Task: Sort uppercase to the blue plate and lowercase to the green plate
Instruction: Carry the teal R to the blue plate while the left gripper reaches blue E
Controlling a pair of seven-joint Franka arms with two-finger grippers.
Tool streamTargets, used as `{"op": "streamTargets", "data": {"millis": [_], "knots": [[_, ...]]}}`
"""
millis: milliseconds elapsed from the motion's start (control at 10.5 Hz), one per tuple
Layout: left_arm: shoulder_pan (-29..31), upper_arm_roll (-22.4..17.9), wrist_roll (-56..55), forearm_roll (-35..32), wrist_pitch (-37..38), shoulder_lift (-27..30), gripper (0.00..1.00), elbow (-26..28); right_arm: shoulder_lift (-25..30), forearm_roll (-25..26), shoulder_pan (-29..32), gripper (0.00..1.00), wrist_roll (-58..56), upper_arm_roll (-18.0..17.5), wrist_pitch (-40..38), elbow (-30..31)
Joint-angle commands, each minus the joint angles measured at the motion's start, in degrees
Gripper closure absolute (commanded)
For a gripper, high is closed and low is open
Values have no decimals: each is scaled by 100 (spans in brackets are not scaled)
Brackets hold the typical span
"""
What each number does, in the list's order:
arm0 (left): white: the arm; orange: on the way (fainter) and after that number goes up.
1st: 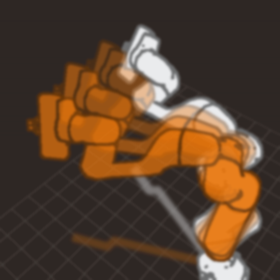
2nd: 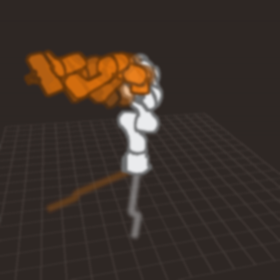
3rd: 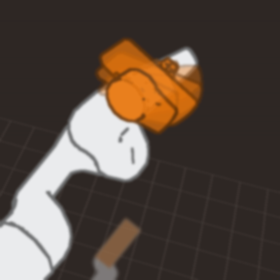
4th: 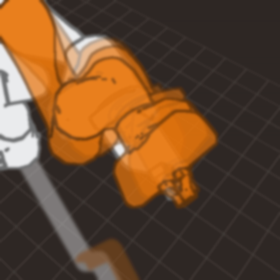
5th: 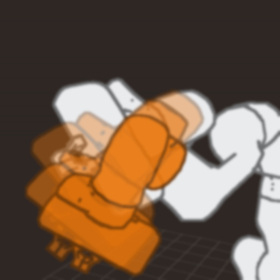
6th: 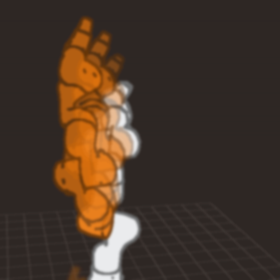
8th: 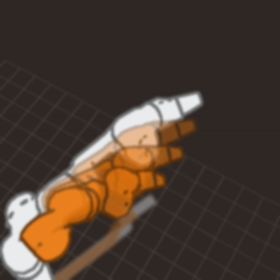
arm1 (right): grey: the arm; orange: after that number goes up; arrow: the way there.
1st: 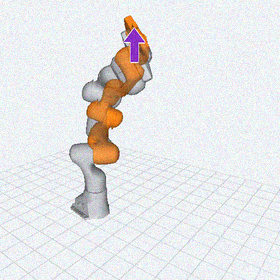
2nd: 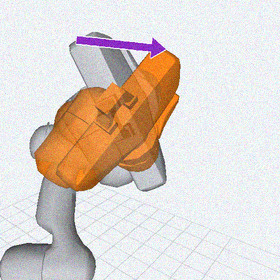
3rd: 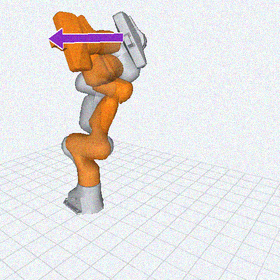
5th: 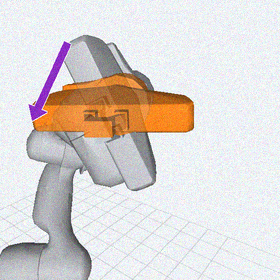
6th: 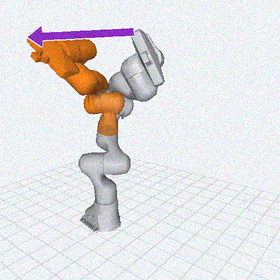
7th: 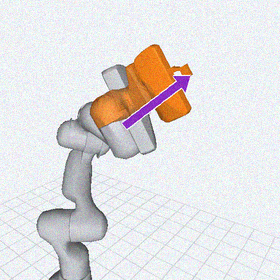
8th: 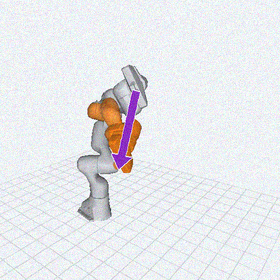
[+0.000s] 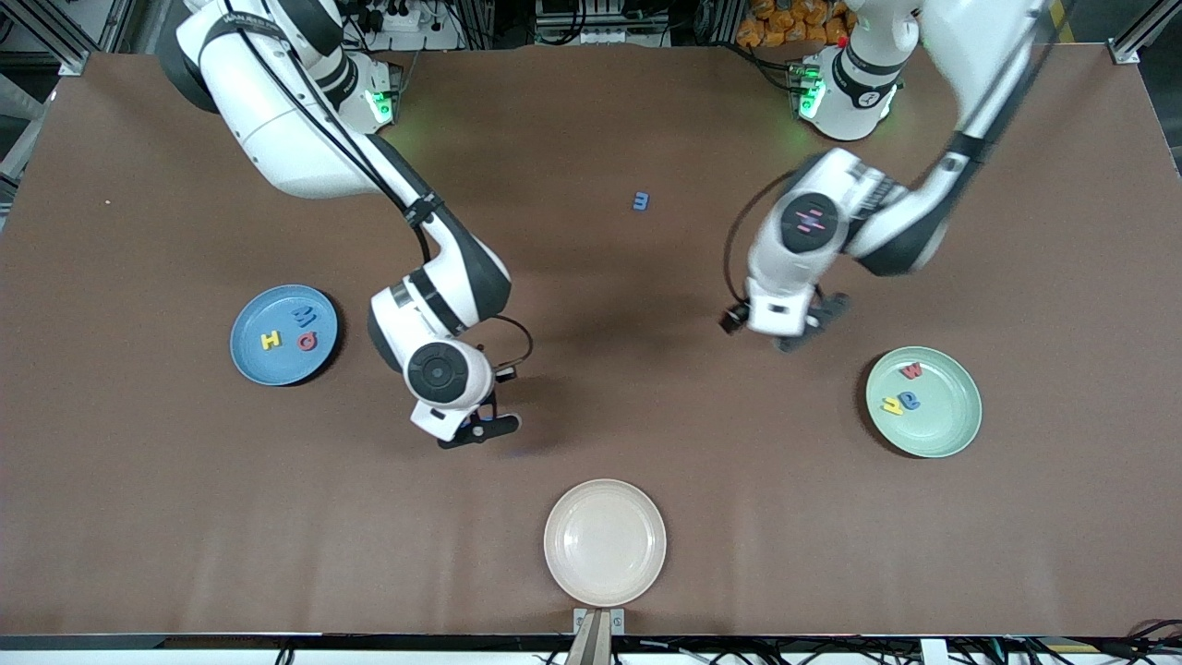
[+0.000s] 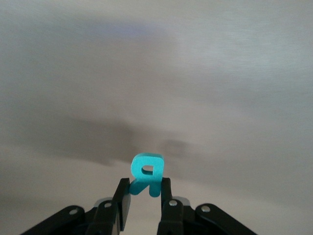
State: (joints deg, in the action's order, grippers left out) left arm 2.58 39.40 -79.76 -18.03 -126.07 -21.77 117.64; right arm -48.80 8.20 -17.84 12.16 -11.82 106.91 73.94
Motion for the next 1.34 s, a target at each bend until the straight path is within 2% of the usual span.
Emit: {"op": "streamTargets", "data": {"millis": [0, 191, 382, 669, 765, 956, 1242], "knots": [[-1176, -56, -347, 89, 12, -20, 0, 101, 703, -37, 184, 84, -1046, 345, -283, 823], [-1828, -56, -347, 63, -302, -99, 0, 101, 1300, 198, 193, 84, -1582, 653, -513, 1444], [-2225, -56, -216, -155, -523, -292, 0, 110, 1679, 288, 229, 84, -2259, 1083, -496, 2173], [-2341, 32, 152, -920, -1031, -618, 0, 267, 2084, 506, 229, 84, -2928, 1620, -391, 3132], [-2367, 41, 302, -965, -1278, -627, 0, 372, 2198, 551, 255, 83, -2947, 1717, -243, 3475], [-2507, 41, 391, -983, -1315, -671, 0, 574, 2383, 919, 587, 83, -3279, 1823, 337, 4108], [-2394, 146, 391, -1343, -1508, -583, 0, 1058, 2313, 1167, 799, 81, -4580, 2323, 936, 4374]]}}
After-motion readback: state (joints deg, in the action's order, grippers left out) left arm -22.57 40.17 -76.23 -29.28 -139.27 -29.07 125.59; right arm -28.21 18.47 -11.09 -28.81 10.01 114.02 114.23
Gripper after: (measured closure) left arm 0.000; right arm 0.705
